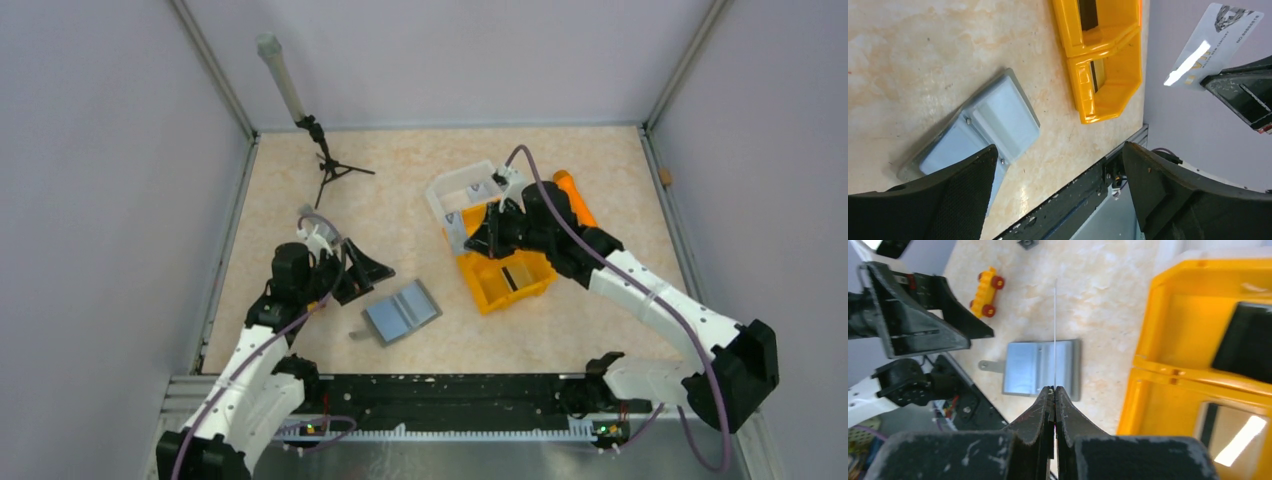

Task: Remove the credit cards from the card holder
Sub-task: Place the credit card in the storage box.

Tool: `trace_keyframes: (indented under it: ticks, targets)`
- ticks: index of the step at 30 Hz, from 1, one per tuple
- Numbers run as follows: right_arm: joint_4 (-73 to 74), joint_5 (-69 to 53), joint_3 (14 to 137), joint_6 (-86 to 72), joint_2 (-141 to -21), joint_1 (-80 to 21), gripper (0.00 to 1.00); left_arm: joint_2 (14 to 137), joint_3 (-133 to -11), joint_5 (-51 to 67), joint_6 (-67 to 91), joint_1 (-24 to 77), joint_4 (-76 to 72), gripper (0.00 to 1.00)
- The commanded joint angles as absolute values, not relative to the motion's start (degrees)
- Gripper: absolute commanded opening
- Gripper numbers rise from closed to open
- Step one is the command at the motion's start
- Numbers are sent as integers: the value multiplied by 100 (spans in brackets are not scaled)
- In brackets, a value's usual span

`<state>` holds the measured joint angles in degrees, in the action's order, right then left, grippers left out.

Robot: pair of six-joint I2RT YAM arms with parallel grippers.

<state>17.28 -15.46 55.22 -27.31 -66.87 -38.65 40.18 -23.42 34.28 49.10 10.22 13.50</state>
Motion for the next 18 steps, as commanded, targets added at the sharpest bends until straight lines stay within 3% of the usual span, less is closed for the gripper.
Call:
trace_keyframes:
  ticks: [1, 6, 10, 18]
  targets:
    - [2195, -1314, 6053, -1748, -6950, -3353, 0, 4725, -3117, 3018, 4446, 1011, 922, 99]
    - [2356, -2727, 6533, -1755, -7350, -2160, 0, 5383, -3554, 2816, 4530, 985, 696, 99]
    - [3071, -1909, 6819, -1174, -7442, -2083, 0, 5632, -3768, 2651, 4530, 984, 606, 99]
    - [4195, -1405, 7536, -817, -8033, -2083, 0, 5768, -3908, 2774, 4461, 1019, 1158, 99]
